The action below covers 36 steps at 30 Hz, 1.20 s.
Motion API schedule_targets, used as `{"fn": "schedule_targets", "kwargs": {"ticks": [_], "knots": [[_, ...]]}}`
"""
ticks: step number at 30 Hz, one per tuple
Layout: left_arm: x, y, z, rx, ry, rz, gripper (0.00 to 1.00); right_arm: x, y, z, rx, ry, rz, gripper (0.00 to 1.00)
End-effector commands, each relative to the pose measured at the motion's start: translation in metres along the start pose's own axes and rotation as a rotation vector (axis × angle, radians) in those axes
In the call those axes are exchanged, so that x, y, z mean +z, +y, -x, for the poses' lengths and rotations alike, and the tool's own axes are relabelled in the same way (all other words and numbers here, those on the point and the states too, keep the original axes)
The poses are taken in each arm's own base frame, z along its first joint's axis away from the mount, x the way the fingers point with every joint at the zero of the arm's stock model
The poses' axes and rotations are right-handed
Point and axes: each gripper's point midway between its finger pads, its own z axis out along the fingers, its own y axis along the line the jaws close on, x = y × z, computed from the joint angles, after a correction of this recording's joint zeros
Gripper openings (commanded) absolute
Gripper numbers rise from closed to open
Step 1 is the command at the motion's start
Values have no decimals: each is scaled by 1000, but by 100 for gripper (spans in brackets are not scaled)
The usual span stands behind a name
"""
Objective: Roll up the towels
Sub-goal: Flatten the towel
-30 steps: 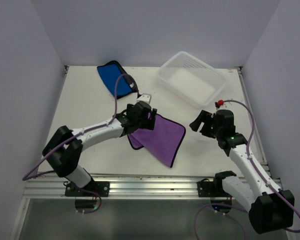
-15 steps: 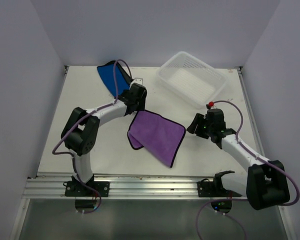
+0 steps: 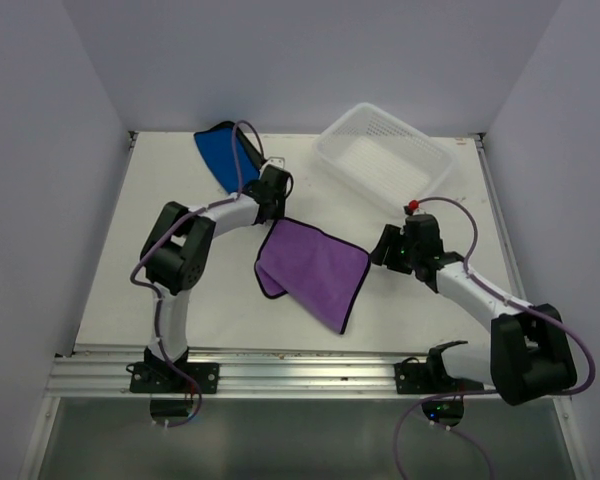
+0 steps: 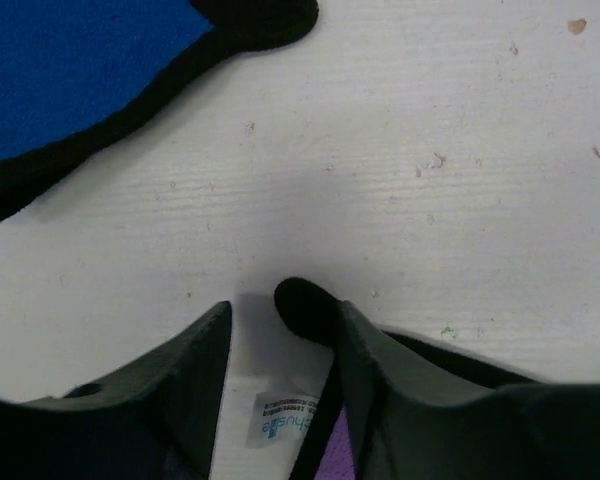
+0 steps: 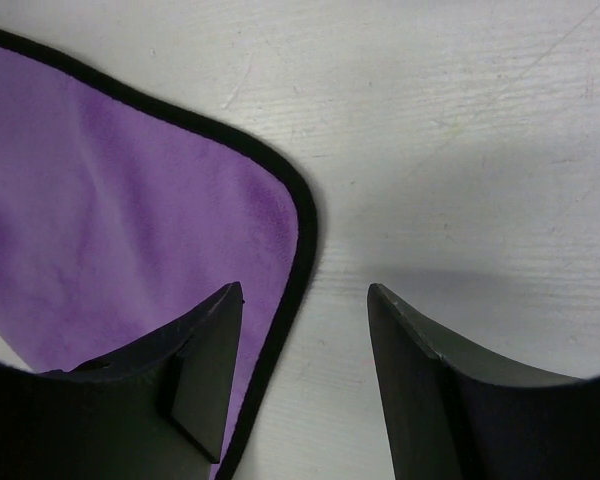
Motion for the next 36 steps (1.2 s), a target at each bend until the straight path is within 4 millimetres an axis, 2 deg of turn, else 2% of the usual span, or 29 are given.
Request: {"fn": "schedule_targets", "kwargs": {"ticks": [1,3,4,7,11,21,29,33,36], "knots": [[7,-7,25,-18,-71,-27,45,6,5,18,-28,-48,-1,57],[8,-8,25,-21,-73,-34,36,10,4,16,-26,-42,-6,57],[8,-9,26,-28,-75,-37,28,12,3,15,-26,-36,-10,57],[9,-11,26,-35,-83,-46,13,17,6,14,-39,-36,-3,57],[9,-12,27,-45,-87,-49,0,25,12,11,-62,-20,-5,57],[-14,-20,42,-86,-145,-126,0,43,19,18,-61,-13,-14,55],[-15,-23,35,-85,-131,-151,0,50,25,6,-86,25,-14,47],[-15,-22,36,-84,-133,-148,0,49,20,-1,-108,51,-48,44],[-17,-21,38,-80,-139,-145,0,48,15,-1,-108,47,-74,35]]}}
